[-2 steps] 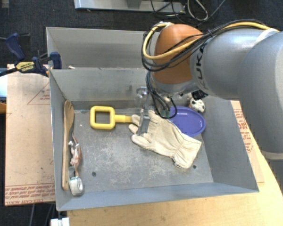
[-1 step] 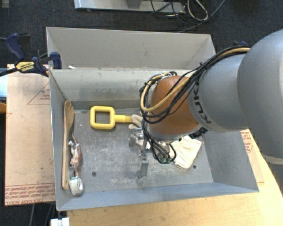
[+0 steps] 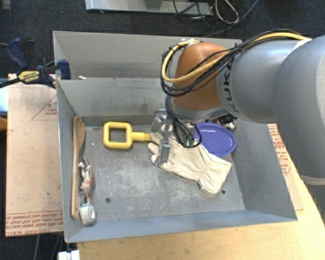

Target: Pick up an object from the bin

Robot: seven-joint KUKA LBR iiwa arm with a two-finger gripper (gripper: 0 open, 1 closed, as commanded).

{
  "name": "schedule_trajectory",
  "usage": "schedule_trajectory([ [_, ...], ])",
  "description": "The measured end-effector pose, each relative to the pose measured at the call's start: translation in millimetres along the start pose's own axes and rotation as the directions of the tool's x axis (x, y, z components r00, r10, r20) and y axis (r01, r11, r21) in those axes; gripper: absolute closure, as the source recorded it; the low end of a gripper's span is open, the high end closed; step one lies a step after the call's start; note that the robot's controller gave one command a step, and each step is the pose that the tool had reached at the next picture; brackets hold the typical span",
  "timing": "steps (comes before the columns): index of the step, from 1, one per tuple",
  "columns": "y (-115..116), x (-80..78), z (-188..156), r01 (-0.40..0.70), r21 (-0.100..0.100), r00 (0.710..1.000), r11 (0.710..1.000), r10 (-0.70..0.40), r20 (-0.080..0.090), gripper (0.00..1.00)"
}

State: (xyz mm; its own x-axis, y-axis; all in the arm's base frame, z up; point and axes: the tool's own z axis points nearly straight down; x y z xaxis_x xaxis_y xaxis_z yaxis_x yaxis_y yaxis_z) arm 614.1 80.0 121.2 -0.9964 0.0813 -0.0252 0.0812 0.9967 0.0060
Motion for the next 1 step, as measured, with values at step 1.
schedule_trajectory([
  [1,22.2,80.5,13.7,0.347,-0.009,0.938,0.938,-0.347,-0.019,0.0],
])
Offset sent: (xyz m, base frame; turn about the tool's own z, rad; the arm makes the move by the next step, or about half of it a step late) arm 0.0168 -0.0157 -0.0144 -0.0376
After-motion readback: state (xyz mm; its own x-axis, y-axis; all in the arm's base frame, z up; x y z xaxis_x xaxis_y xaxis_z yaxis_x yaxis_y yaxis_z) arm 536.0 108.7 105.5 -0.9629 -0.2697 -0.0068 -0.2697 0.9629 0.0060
